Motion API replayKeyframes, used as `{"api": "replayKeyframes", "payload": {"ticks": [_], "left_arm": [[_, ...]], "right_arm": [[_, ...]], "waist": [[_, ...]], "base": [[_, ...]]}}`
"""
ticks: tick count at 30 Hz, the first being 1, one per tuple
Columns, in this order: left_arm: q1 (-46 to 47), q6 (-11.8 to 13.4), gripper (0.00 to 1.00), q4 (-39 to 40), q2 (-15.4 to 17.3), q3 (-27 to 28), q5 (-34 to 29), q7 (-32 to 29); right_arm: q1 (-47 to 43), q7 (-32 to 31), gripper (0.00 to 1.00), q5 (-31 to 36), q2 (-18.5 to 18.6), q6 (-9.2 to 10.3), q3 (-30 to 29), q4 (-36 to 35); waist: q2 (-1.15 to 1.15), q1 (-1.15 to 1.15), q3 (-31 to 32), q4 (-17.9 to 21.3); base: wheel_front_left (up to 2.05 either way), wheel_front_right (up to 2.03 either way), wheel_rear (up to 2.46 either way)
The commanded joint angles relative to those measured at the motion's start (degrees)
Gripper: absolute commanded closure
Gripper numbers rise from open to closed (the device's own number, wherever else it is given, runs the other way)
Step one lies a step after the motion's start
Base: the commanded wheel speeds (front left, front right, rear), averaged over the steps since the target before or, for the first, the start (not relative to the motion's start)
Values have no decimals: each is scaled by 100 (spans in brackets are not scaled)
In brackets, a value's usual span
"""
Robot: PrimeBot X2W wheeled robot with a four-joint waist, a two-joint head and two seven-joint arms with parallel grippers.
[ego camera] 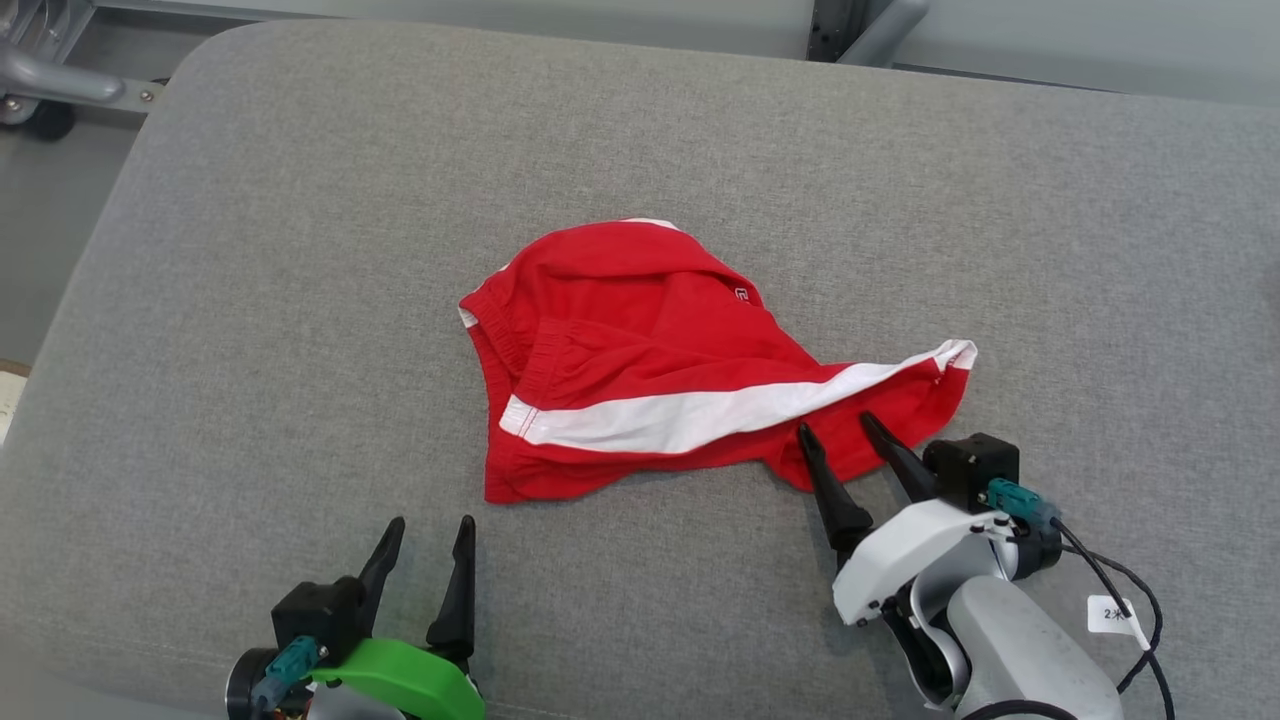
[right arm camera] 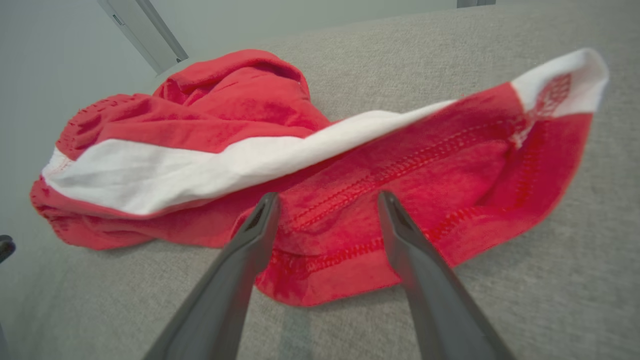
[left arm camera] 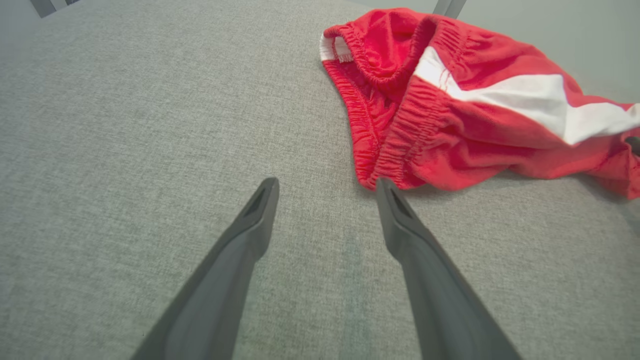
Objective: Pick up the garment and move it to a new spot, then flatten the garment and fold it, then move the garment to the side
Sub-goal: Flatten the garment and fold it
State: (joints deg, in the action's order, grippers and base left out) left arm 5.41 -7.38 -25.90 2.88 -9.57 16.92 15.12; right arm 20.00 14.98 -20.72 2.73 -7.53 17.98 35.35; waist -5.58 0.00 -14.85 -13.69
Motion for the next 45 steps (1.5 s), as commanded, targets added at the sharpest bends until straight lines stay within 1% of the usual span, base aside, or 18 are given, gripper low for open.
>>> {"api": "replayKeyframes", "payload": {"ticks": [1, 5, 12, 16, 21, 22, 23, 24, 25, 26, 31, 33, 38, 42, 43, 44, 45], "left_arm": [[106, -15, 0, 26, 7, -25, 12, -1], [132, -16, 0, 31, 7, -115, 111, -1], [122, -16, 0, 14, 9, -346, 234, -1], [67, -16, 0, -5, 8, -364, 303, 0], [36, -16, 0, -23, 8, -309, 336, -1], [38, -16, 0, -25, 8, -309, 340, 0], [38, -16, 0, -25, 8, -309, 340, 0], [44, -16, 0, -16, 8, -306, 361, -1], [44, -16, 0, -9, 8, -299, 359, 0], [45, -16, 0, 1, 8, -296, 365, -1], [14, -16, 0, 50, 7, -260, 376, 0], [-20, -16, 0, 44, 9, -234, 345, -1], [-21, -16, 0, 53, 8, -196, 308, 0], [39, -16, 0, 65, 10, -222, 300, -1], [49, -16, 0, 58, 8, -224, 293, -1], [49, -16, 0, 47, 9, -220, 292, -1], [46, -16, 0, 35, 11, -220, 283, 0]], "right_arm": [[34, 11, 0, -24, 23, 9, -9, 32], [126, 11, 0, -104, 19, 9, -23, 74], [-30, 10, 0, 167, 24, 9, 468, -74], [-134, 10, 0, 322, 20, 9, 667, -108], [-187, 11, 0, 634, 21, 9, 543, 83], [-184, 10, 9, 718, 21, 9, 517, 127], [-184, 10, 9, 718, 21, 9, 517, 127], [-177, 10, 60, 788, 22, 9, 464, 212], [-162, 10, 90, 862, 23, 9, 423, 253], [-152, 9, 100, 918, 23, 9, 396, 286], [-189, 10, 100, 1087, 21, 10, 206, 213], [-273, 10, 100, 1209, 37, 9, 120, 103], [-591, 10, 100, 1354, 289, 9, -19, -283], [-901, 10, 100, 1398, 532, 10, -178, -453], [-980, 10, 87, 1382, 560, 10, -237, -452], [-1044, 10, 42, 1367, 569, 10, -295, -440], [-1109, 9, 0, 1372, 600, 10, -376, -376]], "waist": [[0, 0, -46, -43], [0, 0, -78, -74], [0, 0, -71, -99], [0, 0, -51, -85], [0, 0, -42, -57], [0, 0, -42, -50], [0, 0, -42, -50], [0, 0, -48, -39], [0, 0, -52, -30], [0, 0, -55, -20], [0, 0, -49, 87], [0, 0, -27, 188], [0, 0, 52, 472], [0, 0, 110, 656], [0, 0, 125, 690], [0, 0, 140, 726], [0, 0, 152, 755]], "base": [[0, 0, 0], [0, 0, 0], [0, 0, 0], [0, 0, 0], [0, 0, 0], [0, 0, 0], [0, 0, 0], [0, 0, 0], [0, 0, 0], [0, 0, 0], [0, 0, 0], [0, 0, 0], [0, 0, 0], [0, 0, 0], [0, 0, 0], [0, 0, 0], [0, 0, 0]]}}
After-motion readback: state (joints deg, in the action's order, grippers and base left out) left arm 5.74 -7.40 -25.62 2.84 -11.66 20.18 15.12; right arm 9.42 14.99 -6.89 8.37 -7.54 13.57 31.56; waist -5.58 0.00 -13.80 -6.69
